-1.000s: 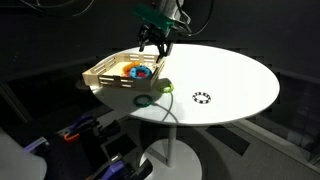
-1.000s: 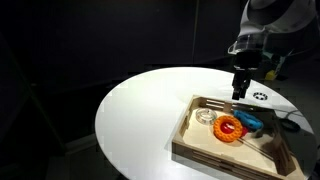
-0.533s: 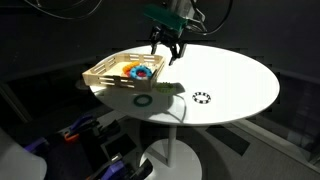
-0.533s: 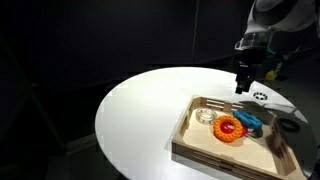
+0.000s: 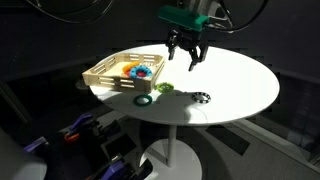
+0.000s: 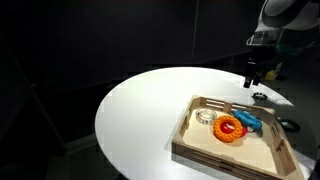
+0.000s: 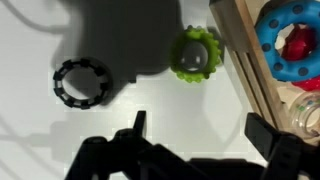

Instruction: Put the transparent and stripped rings in the box, then remove the orange ring from the box and move the box behind

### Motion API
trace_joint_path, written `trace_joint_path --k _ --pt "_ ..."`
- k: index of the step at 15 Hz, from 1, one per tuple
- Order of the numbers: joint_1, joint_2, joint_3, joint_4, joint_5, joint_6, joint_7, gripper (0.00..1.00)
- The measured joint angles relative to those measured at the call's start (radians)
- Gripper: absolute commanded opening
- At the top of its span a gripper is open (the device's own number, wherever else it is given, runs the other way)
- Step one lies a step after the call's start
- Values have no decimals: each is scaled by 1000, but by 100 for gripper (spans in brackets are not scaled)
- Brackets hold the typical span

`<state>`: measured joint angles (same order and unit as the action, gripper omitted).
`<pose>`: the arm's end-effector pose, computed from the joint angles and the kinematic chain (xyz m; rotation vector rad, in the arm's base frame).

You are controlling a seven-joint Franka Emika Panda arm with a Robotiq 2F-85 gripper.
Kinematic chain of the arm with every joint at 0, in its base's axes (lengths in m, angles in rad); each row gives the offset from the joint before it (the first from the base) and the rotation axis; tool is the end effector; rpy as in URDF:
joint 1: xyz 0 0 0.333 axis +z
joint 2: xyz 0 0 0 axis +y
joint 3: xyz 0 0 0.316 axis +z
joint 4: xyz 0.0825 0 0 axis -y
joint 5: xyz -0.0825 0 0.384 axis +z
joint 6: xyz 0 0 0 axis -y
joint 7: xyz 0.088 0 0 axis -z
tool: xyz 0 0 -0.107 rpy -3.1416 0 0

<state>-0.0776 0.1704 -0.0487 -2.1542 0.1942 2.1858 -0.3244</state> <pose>0.5407 -0.0613 0.3102 -2.9663 -0.1113 0.1524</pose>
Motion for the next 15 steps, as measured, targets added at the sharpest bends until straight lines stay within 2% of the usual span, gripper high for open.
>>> trace_joint_path --k 6,15 --pt "-27 0 -45 -26 -89 96 86 100" --pt "-32 29 -88 -75 -202 225 225 100"
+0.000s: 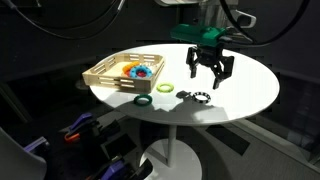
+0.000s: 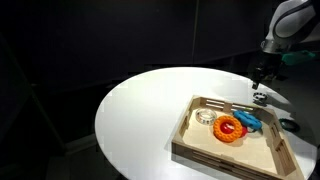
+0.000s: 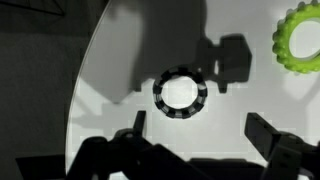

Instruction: Put the transparent and stripped rings in the box, then remove the orange ring from the box and move the box behind

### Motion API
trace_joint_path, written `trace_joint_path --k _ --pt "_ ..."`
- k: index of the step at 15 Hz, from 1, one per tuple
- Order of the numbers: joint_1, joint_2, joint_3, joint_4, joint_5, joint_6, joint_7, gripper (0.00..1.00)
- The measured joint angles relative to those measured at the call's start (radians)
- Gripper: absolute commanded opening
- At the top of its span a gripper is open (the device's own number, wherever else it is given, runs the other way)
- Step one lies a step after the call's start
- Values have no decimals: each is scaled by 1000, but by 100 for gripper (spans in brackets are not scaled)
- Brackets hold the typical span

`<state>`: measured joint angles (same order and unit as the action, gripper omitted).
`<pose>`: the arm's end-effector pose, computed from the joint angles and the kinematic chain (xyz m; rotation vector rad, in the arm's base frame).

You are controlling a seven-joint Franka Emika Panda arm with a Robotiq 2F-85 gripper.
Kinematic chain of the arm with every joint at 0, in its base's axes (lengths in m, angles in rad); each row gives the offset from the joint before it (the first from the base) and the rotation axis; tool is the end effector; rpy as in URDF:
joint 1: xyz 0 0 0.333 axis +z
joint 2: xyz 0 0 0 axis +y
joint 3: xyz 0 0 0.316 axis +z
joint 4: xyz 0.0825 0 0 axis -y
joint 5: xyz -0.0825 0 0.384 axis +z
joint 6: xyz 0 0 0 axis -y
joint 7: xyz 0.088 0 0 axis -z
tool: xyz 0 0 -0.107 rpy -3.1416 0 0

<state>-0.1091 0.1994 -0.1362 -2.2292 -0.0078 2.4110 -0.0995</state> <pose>0.5270 -0.1319 0.2824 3.1052 -0.2138 -0.0328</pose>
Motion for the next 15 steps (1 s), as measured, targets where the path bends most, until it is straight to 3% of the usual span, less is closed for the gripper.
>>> trace_joint_path --k 10,14,15 --pt "-9 54 -16 0 -8 12 33 99" --pt "-9 68 -16 0 -7 12 35 61" --pt "-9 70 -16 0 -7 12 35 58"
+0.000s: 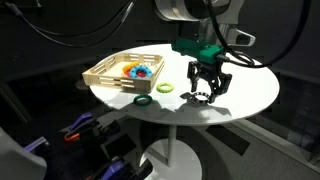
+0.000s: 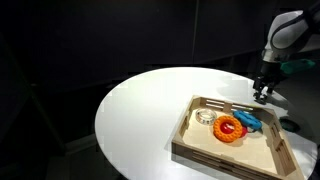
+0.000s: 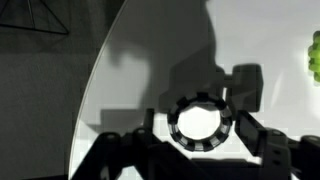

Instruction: Put the transparent and stripped rings in the box, then remove the orange ring from the box and move the box behind

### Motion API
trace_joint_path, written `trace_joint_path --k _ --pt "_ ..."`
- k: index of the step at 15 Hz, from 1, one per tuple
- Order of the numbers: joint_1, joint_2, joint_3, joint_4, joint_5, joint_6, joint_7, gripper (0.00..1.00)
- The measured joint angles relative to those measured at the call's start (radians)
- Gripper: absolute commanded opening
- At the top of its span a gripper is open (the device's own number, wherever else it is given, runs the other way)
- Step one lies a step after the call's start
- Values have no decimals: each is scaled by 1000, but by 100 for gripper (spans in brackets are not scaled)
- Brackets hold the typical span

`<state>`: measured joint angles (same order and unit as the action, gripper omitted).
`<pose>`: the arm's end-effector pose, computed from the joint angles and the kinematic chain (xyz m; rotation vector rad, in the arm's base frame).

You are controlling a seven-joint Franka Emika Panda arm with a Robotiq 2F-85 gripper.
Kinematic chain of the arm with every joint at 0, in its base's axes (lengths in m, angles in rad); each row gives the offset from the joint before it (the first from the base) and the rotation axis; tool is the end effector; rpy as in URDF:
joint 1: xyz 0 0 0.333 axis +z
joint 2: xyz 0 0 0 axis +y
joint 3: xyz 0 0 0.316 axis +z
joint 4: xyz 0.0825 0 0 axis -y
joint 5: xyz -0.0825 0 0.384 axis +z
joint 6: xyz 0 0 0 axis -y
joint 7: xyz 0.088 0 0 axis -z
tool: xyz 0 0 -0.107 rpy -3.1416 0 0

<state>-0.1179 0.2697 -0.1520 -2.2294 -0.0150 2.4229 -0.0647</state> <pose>0.5200 -0.1445 0.2459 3.0881 -0.2936 -0.1251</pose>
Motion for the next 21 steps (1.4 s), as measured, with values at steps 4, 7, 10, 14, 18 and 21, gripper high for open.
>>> trace_joint_path --k 4,7,10,14,18,21 --pt "0 -2 0 5 1 0 0 31" --pt "0 -4 0 6 2 0 1 60" --pt "0 -3 0 6 3 0 1 82" --pt "0 -3 0 6 3 0 1 100" --pt "0 -3 0 6 3 0 1 100" --pt "0 0 0 6 5 0 1 100"
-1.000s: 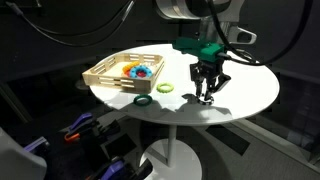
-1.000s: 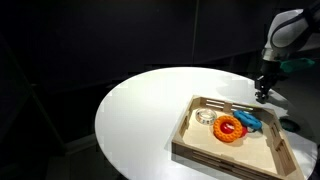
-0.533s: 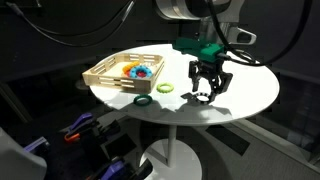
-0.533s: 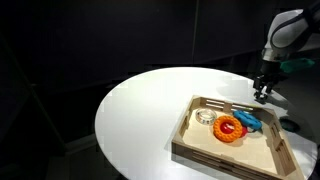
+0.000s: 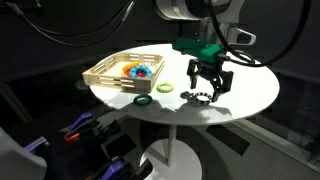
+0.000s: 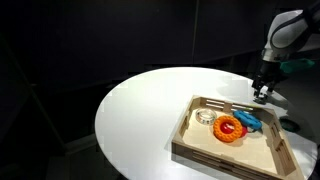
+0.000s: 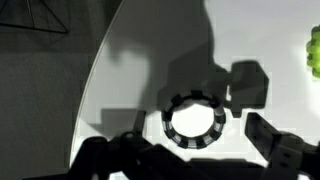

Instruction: Put the transparent and stripped rings in the box, then remove the orange ring from the box and move the box behind

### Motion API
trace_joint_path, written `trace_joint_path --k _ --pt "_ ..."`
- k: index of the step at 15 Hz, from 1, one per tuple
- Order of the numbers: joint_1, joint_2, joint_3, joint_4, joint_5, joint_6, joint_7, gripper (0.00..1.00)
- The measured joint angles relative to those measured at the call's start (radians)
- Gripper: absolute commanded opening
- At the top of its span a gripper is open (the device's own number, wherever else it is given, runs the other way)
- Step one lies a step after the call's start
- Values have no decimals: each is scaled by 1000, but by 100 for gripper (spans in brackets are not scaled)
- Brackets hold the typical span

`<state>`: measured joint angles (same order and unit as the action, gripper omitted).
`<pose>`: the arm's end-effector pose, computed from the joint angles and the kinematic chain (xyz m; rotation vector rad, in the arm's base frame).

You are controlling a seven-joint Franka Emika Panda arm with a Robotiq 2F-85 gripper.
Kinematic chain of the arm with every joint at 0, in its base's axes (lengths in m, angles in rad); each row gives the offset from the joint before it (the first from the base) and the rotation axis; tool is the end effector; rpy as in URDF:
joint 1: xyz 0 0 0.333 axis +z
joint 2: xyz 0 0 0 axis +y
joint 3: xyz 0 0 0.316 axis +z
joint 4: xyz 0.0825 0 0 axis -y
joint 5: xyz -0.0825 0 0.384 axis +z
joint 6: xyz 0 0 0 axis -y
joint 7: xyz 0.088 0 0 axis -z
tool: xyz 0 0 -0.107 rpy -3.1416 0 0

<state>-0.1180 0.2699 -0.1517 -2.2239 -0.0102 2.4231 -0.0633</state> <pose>0.5220 -0.1449 0.2479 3.0897 -0.3013 -0.1159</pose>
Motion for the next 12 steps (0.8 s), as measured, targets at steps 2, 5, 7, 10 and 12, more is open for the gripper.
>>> trace_joint_path --k 2,5,7,10,12 --pt "0 3 0 0 1 0 0 100" --pt "0 10 0 0 5 0 0 81" --pt "0 14 0 0 7 0 0 56" --pt "0 14 1 1 7 1 0 41" --pt "0 15 1 2 9 1 0 41"
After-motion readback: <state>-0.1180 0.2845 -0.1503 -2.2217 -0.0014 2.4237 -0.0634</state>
